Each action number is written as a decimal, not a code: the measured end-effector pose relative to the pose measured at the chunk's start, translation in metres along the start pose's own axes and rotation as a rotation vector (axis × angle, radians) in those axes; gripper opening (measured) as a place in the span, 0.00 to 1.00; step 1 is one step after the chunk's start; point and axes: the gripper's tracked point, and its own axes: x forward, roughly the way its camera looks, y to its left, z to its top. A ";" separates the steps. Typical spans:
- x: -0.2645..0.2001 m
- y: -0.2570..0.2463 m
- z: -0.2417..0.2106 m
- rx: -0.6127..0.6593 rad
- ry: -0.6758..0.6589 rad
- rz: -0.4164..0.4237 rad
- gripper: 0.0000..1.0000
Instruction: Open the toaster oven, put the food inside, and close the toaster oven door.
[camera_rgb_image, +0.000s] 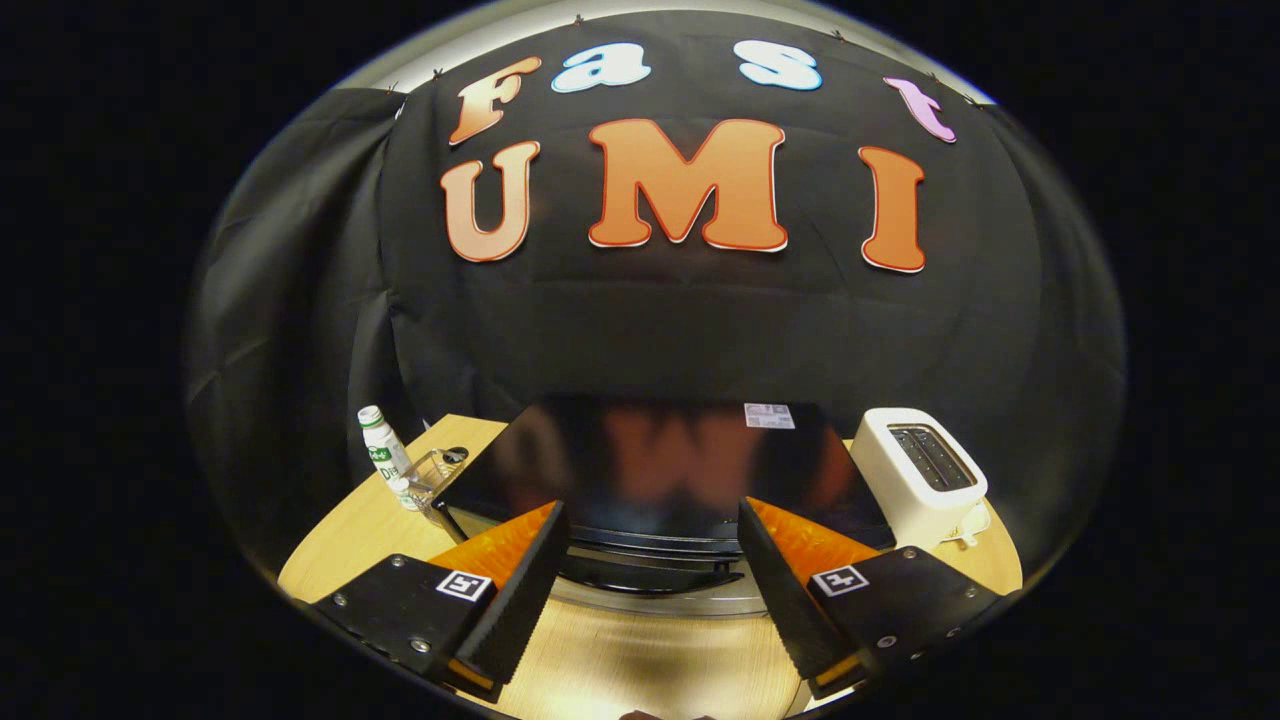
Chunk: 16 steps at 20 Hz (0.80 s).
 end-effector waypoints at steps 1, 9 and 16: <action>0.003 0.003 -0.002 0.000 0.004 -0.002 1.00; 0.011 0.004 -0.015 0.015 0.010 -0.044 1.00; -0.006 0.010 -0.025 0.024 -0.033 -0.025 0.79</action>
